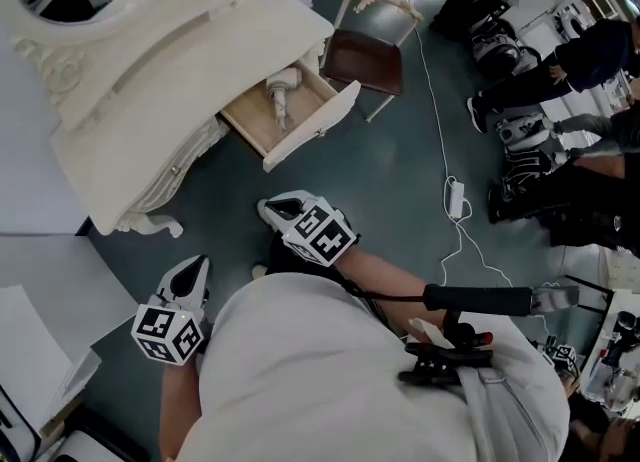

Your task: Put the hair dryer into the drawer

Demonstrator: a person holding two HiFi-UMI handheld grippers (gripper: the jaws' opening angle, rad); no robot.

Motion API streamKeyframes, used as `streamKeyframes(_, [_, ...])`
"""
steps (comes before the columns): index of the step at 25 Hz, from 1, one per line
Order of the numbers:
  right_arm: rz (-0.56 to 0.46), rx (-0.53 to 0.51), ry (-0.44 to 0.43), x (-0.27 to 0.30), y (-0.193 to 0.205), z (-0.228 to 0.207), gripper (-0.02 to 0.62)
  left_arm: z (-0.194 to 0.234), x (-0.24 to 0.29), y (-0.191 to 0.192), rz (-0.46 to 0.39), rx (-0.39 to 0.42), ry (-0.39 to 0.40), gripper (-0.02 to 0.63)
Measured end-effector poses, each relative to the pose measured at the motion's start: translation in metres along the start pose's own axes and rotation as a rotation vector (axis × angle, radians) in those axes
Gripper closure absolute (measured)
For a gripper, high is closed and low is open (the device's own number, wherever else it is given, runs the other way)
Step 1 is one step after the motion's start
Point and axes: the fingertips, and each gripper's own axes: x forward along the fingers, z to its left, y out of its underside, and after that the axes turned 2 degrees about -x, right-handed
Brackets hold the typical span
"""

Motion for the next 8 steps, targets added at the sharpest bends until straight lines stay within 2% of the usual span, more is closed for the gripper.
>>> streamKeyframes(8, [0.007,0.017,0.025,0.013,-0.016,-0.052,0.596,0.017,0.036,-0.035,0.013,0.013,0.016,0.603])
